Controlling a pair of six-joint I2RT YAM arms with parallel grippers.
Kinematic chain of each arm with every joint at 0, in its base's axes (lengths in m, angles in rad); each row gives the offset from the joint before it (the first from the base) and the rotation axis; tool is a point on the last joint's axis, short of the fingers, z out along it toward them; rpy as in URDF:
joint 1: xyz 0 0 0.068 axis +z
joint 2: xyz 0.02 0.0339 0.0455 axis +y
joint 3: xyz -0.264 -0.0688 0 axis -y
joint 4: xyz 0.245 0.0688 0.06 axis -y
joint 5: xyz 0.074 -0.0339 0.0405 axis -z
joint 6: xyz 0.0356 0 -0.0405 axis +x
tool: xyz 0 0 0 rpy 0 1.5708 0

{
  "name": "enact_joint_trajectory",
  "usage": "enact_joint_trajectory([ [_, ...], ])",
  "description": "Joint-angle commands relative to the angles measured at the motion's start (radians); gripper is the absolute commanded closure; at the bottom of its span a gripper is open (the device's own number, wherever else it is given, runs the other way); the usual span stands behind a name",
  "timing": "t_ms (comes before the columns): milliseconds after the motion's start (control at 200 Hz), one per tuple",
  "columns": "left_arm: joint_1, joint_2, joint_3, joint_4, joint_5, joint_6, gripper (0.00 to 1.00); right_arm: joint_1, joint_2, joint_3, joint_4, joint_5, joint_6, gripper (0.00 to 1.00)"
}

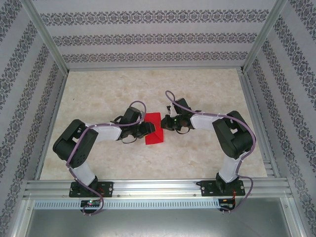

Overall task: Fold a paper plane with a square sheet of paper (pick it up from the middle)
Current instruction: Turn over the paper at the center of the table.

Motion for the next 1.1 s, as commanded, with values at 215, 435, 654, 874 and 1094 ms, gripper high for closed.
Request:
enact_joint_trajectory([
  [215,-0.002,0.057,0.035,0.087,0.023,-0.006,0.67,-0.009,-0.016,-0.013,0.031,-0.014,0.02,0.86],
  [435,-0.002,0.07,0.038,0.113,0.011,0.024,0.88,-0.026,-0.165,-0.061,-0.004,0.062,0.038,0.48],
  [654,-0.004,0.048,0.066,0.076,-0.022,0.111,0.98,-0.037,-0.365,-0.103,-0.132,0.262,0.019,0.24],
  [874,-0.023,-0.075,0.165,-0.231,-0.128,0.249,0.98,-0.053,-0.523,-0.144,-0.22,0.416,0.002,0.13],
  [1094,-0.089,-0.136,0.402,-0.759,-0.483,0.428,0.98,-0.105,-0.675,-0.212,-0.246,0.45,0.001,0.1],
])
